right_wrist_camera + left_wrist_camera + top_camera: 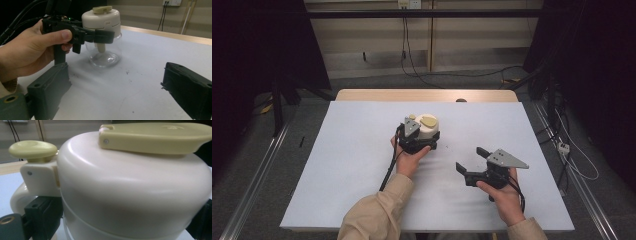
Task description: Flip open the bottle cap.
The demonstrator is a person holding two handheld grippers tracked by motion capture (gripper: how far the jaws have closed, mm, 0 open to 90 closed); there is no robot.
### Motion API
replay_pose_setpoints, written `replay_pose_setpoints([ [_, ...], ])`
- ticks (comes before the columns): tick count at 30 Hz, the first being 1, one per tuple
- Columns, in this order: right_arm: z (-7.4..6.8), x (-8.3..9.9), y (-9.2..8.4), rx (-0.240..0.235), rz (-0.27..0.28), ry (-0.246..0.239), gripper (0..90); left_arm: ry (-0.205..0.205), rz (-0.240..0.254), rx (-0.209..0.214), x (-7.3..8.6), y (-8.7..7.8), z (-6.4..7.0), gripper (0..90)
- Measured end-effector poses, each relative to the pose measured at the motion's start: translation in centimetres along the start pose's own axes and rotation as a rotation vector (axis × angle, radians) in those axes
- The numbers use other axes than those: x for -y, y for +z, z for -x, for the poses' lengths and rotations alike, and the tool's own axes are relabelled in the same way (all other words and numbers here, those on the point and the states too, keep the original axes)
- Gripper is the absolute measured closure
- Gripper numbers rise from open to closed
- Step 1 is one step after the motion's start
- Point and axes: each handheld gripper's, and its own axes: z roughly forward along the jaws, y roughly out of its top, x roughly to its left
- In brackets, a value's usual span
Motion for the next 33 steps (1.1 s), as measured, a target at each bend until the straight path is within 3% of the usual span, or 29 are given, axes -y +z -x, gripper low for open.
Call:
replay_pose_setpoints([
  [7, 0.3, -1.4, 1.5, -0.004, -0.001, 0.038, 11.8, 0.003, 0.000, 0.002, 0.0, 0.0, 0.0, 5.5],
  [16, 0.3, -3.4, 3.2, -0.021, -0.018, 0.016, 22.1, 0.006, 0.001, 0.002, 0.1, 0.0, 0.0, 5.4],
  [18, 0.5, -4.0, 3.7, -0.025, -0.016, 0.012, 30.4, 0.007, 0.000, 0.002, 0.0, 0.0, 0.0, 5.4],
  [26, 0.7, -4.9, 4.7, -0.038, -0.012, 0.007, 45.9, 0.008, -0.001, 0.007, 0.0, 0.0, -0.1, 5.5],
  [33, 0.8, -5.6, 5.7, -0.067, -0.026, 0.002, 69.2, 0.008, -0.001, 0.009, 0.1, 0.0, -0.1, 5.4],
])
